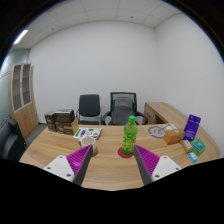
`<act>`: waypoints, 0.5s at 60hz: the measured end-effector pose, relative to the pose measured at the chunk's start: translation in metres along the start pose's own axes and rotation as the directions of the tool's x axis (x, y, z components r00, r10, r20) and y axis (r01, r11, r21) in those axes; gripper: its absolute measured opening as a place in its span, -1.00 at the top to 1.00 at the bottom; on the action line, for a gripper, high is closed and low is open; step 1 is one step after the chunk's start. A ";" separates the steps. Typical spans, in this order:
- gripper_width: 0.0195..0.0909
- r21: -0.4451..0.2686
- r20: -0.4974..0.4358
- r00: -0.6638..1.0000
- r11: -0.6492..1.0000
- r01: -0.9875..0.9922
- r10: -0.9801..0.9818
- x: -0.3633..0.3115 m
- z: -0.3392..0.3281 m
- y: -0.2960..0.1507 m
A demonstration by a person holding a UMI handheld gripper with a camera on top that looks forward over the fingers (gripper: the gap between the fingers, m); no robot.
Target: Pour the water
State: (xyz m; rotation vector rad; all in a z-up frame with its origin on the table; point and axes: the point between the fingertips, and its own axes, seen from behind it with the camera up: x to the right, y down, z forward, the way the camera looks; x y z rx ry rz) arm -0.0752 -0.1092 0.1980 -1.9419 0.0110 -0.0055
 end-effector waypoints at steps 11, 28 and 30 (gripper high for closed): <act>-0.80 -0.008 0.008 1.000 1.000 -0.030 0.030 -0.009 -0.014 -0.006; -0.80 -0.005 -0.034 0.999 1.000 -0.029 0.029 0.002 -0.009 -0.007; -0.80 -0.007 -0.034 0.999 1.000 -0.026 0.025 0.003 -0.007 -0.007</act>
